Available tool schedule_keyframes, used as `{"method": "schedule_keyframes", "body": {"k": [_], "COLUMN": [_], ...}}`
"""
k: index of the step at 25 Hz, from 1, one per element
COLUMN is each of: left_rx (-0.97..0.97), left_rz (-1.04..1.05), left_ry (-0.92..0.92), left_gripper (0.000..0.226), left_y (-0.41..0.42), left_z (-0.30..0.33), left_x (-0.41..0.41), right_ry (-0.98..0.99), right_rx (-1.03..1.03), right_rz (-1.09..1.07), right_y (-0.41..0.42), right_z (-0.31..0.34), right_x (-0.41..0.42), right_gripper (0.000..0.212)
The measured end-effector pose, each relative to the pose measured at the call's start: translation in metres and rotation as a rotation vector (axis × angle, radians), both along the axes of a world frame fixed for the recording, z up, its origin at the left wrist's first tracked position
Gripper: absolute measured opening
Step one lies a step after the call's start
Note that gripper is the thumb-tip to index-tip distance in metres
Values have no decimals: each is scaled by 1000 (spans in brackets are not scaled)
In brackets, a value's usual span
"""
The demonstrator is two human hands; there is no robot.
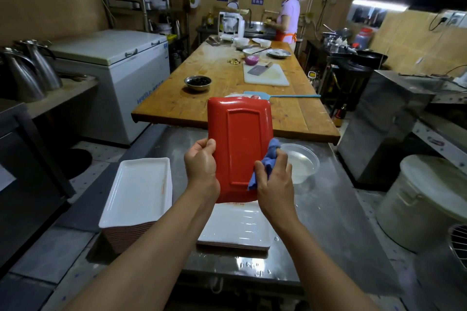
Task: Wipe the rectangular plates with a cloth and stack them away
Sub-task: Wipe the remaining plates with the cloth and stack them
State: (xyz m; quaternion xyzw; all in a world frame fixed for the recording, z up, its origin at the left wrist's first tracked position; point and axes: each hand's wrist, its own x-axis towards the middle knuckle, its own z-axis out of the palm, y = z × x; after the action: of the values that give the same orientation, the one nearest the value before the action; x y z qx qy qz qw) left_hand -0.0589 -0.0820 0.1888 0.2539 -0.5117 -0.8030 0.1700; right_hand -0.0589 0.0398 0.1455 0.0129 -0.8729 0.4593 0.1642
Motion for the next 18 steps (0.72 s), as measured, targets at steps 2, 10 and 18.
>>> {"method": "schedule_keyframes", "body": {"k": [2,10,18], "left_rx": [12,-167,-1352], "left_rz": [10,-289,-246], "left_ry": [-4,-33,29], "left_gripper": [17,18,97], "left_y": [-4,-29,-59], "left_z": [-3,-18,51], "left_x": [1,11,-19], "right_ry": [-57,-367,-257], "right_rx": [-93,-603,-359], "right_rz": [50,216,460], "right_y": [1,13,38], "right_z": [-2,5,28], "right_x": [4,-6,-17], "right_gripper": [37,51,47]}}
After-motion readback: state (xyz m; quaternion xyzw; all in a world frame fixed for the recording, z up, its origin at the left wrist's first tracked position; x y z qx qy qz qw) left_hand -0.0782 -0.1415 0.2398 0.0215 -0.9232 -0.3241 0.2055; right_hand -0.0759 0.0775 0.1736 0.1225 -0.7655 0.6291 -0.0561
